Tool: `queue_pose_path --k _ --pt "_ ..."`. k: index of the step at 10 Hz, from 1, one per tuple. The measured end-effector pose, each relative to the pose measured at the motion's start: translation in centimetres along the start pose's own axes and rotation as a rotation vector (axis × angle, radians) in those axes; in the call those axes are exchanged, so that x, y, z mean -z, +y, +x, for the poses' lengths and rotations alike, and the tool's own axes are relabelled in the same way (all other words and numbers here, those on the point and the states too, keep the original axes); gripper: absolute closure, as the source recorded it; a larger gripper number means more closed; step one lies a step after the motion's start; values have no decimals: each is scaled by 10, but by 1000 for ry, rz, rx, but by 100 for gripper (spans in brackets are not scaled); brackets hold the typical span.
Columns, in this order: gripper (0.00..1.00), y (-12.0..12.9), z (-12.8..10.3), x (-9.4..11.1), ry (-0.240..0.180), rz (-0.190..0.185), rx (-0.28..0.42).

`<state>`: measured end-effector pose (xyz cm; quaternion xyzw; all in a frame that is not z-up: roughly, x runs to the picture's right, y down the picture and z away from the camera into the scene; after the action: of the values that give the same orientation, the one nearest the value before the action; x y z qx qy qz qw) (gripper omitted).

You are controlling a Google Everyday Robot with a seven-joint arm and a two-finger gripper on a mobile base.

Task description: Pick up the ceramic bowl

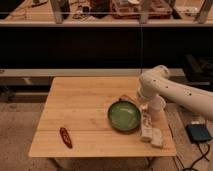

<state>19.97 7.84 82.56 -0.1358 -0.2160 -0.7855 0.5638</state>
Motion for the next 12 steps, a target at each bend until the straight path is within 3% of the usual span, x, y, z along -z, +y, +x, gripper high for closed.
queue_pose_path --k 1,4,7,8,10,12 --pt "60 -11 5 -9 3 12 2" --pt "60 -8 0 -28 15 6 10" --pt "60 -8 1 -31 -56 5 30" --pt "60 -11 -2 -38 -53 19 25" --pt "60 -7 -2 -39 -21 5 31" --pt "60 -18 -1 -38 -90 12 39"
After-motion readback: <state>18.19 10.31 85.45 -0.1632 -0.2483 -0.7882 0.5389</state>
